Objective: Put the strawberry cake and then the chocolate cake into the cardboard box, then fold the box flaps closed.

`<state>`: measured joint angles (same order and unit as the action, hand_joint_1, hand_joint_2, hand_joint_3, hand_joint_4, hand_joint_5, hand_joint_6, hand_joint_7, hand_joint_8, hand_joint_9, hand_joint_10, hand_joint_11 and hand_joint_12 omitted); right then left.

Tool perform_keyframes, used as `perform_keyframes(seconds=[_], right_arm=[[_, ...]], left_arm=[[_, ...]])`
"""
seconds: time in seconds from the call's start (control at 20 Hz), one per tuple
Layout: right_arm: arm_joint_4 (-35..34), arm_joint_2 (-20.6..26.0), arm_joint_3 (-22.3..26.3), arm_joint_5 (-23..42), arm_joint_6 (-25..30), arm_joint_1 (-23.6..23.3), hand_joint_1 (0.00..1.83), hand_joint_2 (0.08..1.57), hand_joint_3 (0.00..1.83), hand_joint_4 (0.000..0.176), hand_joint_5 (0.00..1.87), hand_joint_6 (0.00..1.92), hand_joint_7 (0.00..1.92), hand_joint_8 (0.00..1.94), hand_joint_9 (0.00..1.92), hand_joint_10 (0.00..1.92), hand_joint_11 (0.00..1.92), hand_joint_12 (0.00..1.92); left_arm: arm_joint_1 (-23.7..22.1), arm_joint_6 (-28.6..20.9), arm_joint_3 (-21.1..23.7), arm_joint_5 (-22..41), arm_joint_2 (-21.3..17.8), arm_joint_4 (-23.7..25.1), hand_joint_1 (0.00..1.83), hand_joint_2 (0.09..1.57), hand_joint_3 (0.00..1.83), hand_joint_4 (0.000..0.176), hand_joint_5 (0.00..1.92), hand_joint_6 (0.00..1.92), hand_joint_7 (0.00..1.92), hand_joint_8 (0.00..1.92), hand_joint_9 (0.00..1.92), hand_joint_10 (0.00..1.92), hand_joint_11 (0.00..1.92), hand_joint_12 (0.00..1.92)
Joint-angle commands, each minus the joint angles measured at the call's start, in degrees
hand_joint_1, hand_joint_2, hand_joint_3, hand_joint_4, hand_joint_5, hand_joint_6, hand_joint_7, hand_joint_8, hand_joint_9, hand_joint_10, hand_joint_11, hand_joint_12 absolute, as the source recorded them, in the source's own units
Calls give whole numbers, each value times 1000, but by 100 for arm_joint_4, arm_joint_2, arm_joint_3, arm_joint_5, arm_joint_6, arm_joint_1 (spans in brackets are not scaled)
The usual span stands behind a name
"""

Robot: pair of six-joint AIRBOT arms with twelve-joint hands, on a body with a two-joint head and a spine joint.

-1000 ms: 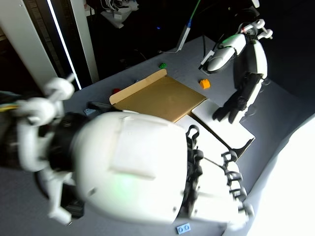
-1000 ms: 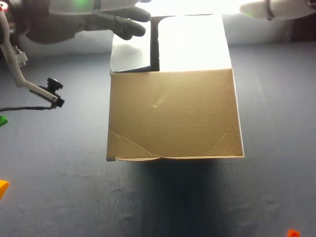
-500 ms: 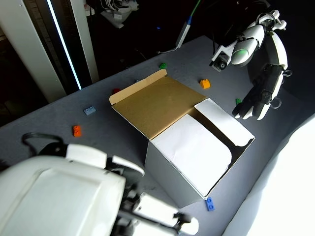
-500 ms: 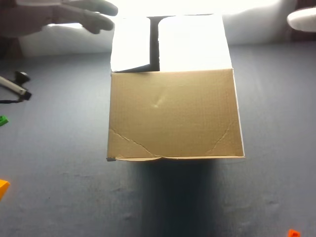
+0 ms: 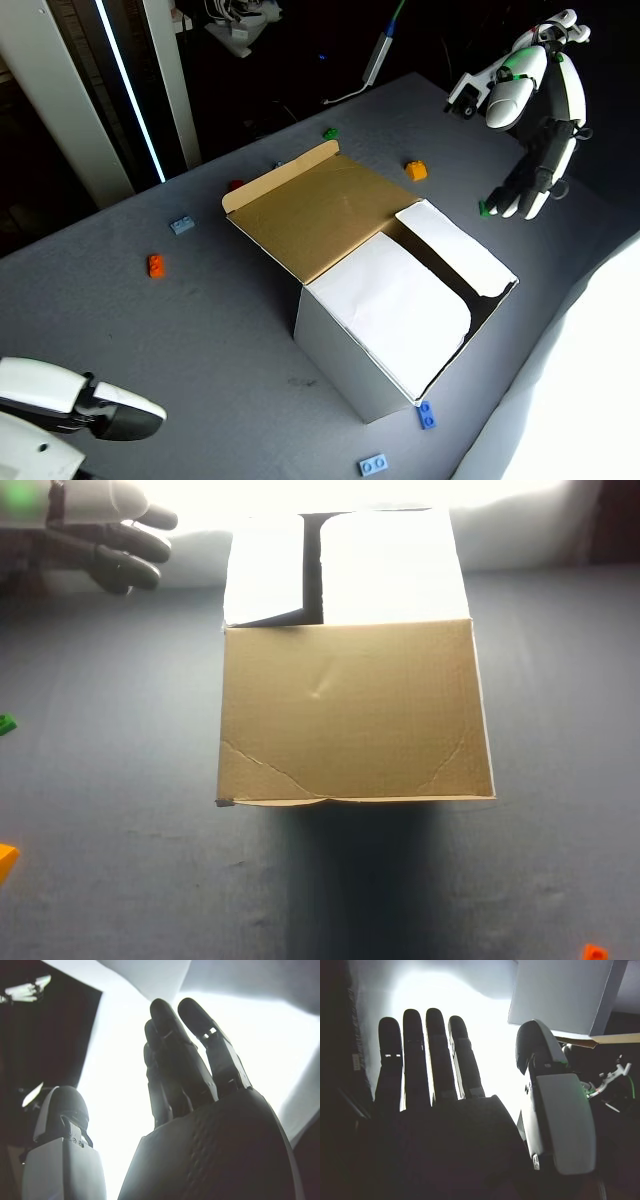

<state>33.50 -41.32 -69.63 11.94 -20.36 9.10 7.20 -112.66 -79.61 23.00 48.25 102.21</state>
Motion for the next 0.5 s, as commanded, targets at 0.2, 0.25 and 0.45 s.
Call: perform_keyframes(seconds=[0.2, 0.25, 0.45], right_arm=[[-1255, 356, 532, 426, -1149, 205, 325, 1260, 0, 0, 355, 9, 398, 0, 274, 416, 0, 1263], [-1399, 385, 627, 426, -1216, 268, 323, 1253, 0, 0, 354, 8, 402, 2, 270, 415, 0, 1268], [-1448, 423, 771, 436, -1264, 425, 284, 1263, 0, 0, 345, 4, 394, 0, 257, 416, 0, 1282]], left_arm=[[-154, -1168, 154, 247, -272, 774, 506, 1076, 0, 0, 556, 8, 684, 1, 813, 6, 254, 1270], [-154, -1346, 197, 320, -321, 939, 503, 1079, 0, 0, 563, 11, 688, 3, 813, 6, 251, 1269], [-155, -2159, 361, 527, -450, 1675, 513, 1085, 1, 0, 566, 7, 687, 5, 799, 3, 213, 1289]])
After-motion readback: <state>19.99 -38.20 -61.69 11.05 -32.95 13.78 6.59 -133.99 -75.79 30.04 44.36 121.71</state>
